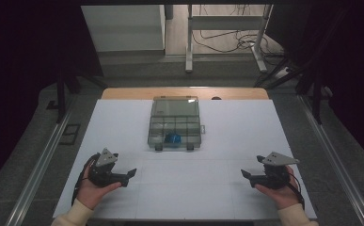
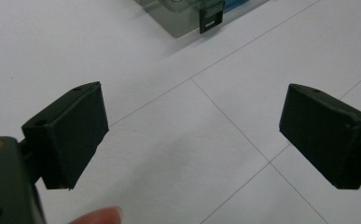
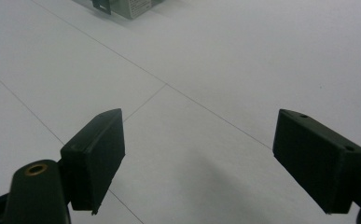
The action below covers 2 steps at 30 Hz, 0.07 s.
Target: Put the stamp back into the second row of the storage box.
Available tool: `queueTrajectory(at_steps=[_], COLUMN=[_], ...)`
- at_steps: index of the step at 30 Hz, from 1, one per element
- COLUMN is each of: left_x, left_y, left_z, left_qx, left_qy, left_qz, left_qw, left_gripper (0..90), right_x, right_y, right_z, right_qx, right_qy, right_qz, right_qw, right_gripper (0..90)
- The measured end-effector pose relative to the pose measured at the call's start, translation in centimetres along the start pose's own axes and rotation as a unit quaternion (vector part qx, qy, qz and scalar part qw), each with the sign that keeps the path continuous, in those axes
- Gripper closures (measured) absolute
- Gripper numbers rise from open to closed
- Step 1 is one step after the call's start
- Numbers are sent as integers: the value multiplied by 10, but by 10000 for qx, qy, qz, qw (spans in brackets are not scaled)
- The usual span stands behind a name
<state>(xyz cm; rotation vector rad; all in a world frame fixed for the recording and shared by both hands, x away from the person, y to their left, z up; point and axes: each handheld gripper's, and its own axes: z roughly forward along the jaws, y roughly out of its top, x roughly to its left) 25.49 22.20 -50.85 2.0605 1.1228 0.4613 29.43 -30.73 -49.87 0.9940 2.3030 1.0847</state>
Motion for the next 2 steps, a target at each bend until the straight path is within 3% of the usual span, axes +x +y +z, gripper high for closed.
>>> queueTrajectory(at_steps=[2], left_x=[0], left_y=[0], left_z=[0], left_qx=[1], left_qy=[0], left_qz=[-2], left_qw=[10000], left_gripper=[79], right_x=[0], right_y=[0], right_z=[0], right_qx=[2], right_qy=[5], right_qz=[-3], right_qw=[10000], right_gripper=[170])
